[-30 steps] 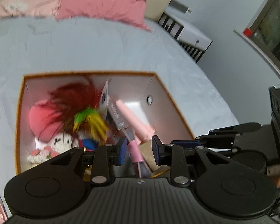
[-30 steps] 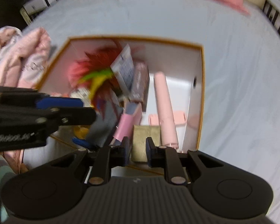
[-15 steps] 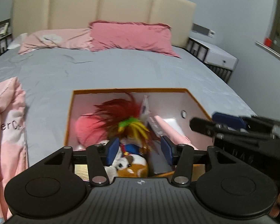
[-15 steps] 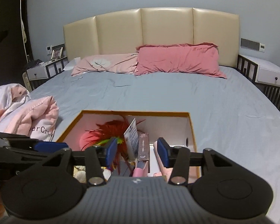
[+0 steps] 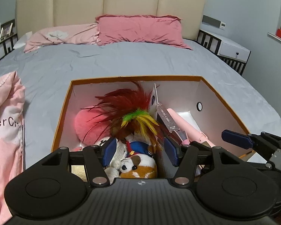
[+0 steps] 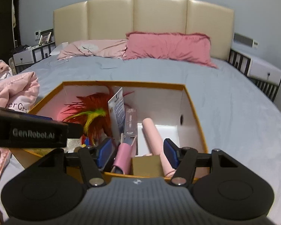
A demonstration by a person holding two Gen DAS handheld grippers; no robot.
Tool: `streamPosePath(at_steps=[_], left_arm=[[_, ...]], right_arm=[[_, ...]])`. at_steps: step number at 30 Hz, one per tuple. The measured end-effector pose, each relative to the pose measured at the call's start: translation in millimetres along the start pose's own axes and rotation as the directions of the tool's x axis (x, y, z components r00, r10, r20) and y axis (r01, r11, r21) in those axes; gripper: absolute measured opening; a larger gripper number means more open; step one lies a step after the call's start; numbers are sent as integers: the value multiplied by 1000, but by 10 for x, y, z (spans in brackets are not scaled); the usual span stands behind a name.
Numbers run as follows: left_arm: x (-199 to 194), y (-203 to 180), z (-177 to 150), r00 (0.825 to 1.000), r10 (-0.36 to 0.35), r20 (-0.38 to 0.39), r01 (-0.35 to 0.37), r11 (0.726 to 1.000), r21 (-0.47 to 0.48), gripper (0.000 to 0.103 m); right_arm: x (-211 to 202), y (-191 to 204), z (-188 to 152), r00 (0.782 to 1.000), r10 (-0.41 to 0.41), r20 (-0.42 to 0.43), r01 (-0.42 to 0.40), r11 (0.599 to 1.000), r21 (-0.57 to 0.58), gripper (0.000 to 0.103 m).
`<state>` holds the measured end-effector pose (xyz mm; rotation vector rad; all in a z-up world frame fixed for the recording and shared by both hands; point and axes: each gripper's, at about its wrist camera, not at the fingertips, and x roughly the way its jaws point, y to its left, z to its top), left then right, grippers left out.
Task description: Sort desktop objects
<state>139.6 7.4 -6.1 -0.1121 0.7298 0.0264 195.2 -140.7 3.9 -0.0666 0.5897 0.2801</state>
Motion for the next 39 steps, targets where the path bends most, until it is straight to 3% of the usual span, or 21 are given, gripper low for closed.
streamPosePath(at_steps=[18, 28, 39], left_arm=[[117, 171, -71, 999, 23, -39, -26, 997, -74, 67], [183, 228, -90, 997, 32, -69, -40, 992, -120, 79], [194, 224, -111, 997, 39, -64, -47, 991, -129, 81]], right_arm=[[5, 44, -85, 1000, 17, -13, -17, 1000, 4, 69], [7, 44, -89, 1000, 18, -16, -18, 1000, 5, 71], [31, 23, -101, 1000, 30, -10, -30, 1000, 2, 71]])
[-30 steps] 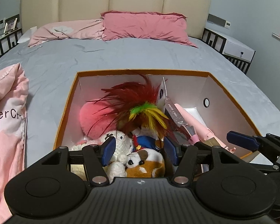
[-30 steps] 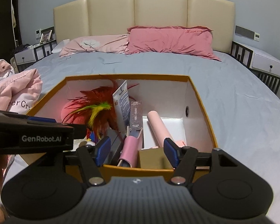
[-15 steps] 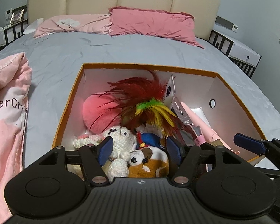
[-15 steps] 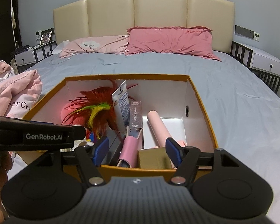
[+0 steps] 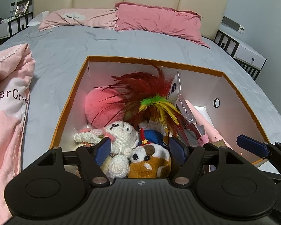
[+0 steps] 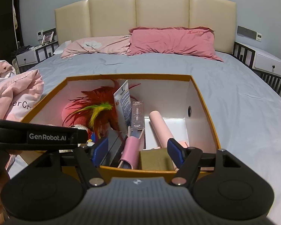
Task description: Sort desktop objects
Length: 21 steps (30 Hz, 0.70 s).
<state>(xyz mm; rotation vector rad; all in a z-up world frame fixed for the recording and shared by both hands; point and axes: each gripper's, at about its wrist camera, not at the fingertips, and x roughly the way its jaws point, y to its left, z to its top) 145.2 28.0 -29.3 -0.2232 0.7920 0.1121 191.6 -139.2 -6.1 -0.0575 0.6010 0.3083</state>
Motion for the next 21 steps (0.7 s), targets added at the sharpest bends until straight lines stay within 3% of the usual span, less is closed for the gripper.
streamPosePath(at_steps=[21], left_arm=[[-12, -12, -8, 1000, 3, 16, -3, 1000, 14, 82]], right_arm=[[7, -6, -1, 1000, 5, 4, -5, 1000, 0, 72]])
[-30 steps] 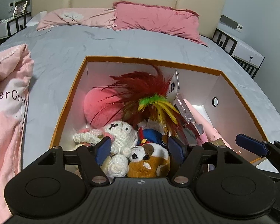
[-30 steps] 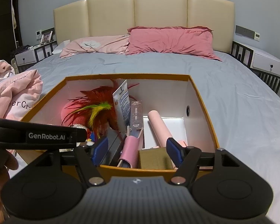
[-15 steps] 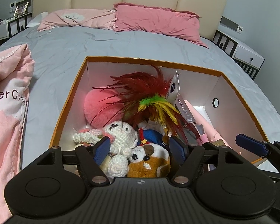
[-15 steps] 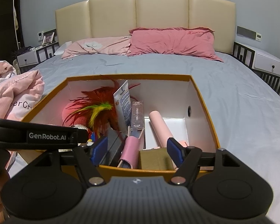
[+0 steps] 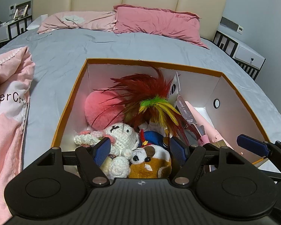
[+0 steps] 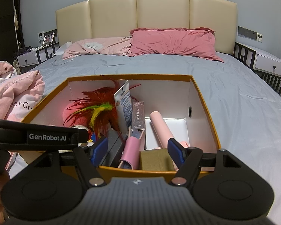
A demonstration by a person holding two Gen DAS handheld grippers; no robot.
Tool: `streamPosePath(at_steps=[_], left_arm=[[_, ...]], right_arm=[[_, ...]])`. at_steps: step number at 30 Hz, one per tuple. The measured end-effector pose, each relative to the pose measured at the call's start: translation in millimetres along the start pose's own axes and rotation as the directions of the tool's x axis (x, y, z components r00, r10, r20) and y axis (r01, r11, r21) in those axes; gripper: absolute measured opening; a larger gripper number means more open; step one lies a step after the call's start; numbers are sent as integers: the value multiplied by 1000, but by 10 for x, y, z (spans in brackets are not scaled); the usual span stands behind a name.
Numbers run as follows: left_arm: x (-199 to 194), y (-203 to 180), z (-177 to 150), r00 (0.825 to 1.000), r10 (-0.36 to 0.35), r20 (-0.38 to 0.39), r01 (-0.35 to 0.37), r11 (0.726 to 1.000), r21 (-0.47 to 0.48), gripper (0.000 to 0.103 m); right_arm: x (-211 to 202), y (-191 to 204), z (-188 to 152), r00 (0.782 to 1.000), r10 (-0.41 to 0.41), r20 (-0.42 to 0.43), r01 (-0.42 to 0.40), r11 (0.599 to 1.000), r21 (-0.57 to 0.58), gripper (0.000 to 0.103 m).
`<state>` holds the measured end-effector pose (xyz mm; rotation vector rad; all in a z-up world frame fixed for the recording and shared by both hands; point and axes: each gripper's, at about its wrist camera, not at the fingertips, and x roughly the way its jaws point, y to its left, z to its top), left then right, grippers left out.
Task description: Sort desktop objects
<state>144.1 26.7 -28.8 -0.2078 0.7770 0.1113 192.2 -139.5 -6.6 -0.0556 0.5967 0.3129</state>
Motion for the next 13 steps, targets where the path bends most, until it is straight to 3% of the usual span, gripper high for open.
streamPosePath(at_steps=[13], left_arm=[[-16, 0, -2, 1000, 10, 12, -10, 1000, 16, 82]], right_arm=[[0, 1, -8, 1000, 3, 3, -3, 1000, -2, 73]])
